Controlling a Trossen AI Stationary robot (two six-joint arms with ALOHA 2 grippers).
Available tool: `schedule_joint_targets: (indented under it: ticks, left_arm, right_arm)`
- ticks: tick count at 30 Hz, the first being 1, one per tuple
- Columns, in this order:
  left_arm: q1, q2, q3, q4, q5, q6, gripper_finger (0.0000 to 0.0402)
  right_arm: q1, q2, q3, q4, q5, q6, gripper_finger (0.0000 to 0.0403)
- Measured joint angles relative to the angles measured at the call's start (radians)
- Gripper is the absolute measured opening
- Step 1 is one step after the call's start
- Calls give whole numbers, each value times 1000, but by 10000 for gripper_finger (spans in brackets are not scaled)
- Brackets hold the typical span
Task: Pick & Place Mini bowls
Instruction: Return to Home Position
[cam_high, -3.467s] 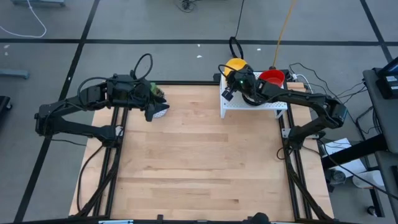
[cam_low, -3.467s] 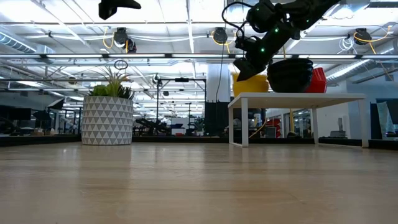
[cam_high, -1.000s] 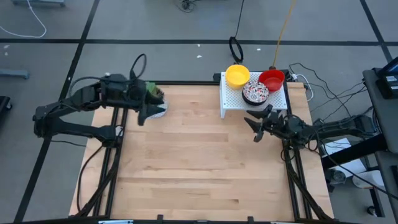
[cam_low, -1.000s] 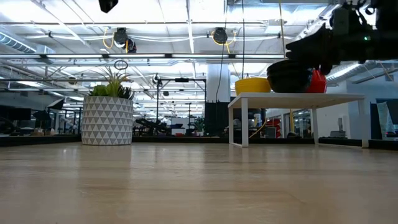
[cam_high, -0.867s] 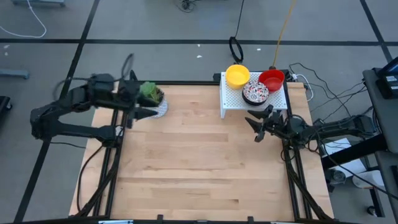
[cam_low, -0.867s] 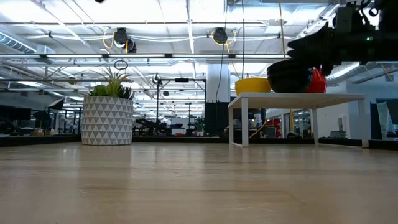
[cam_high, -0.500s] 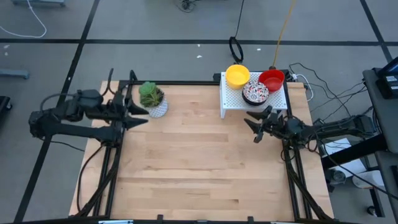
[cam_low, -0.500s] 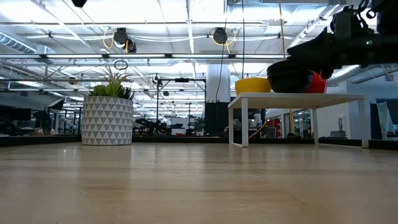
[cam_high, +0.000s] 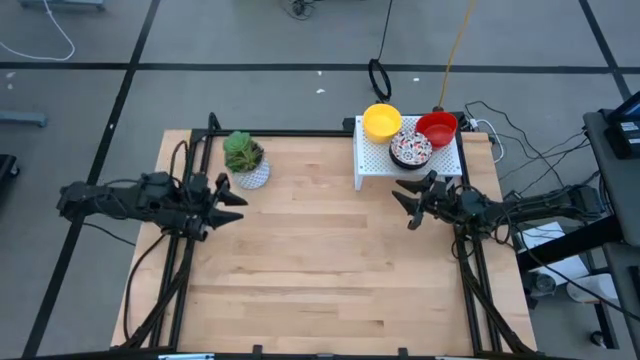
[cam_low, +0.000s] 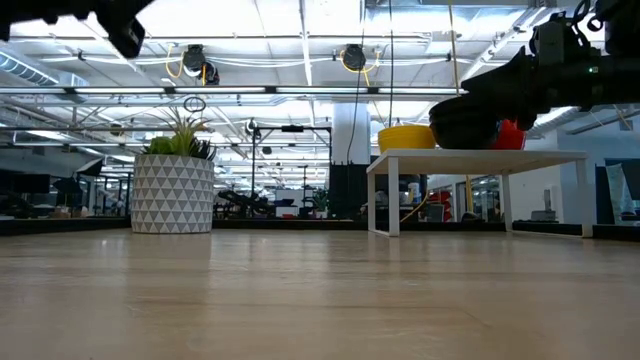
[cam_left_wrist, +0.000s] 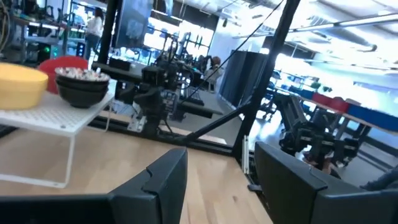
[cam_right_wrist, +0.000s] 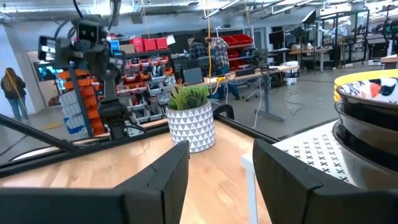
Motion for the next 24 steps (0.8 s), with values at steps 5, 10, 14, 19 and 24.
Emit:
schedule_joint_targets:
  ticks: [5,10,14,19,24]
  left_arm:
    - [-2,-4,-113,97,-38,-33,189]
    - [-2,-3,-204,143,-156,-72,189]
    - [-2,-3,-267,203,-201,-74,189]
    - [-2,-3,-350,292,-208,-97,189]
    - [-2,-1,-378,297,-210,-116,189]
  right_arm:
    - [0,0,0,0,0,0,165]
    - [0,0,-1,0,0,0,165]
    - [0,0,-1,0,0,0,165]
    - [0,0,-1,-1,0,0,165]
    - [0,0,-1,-1,1,0,165]
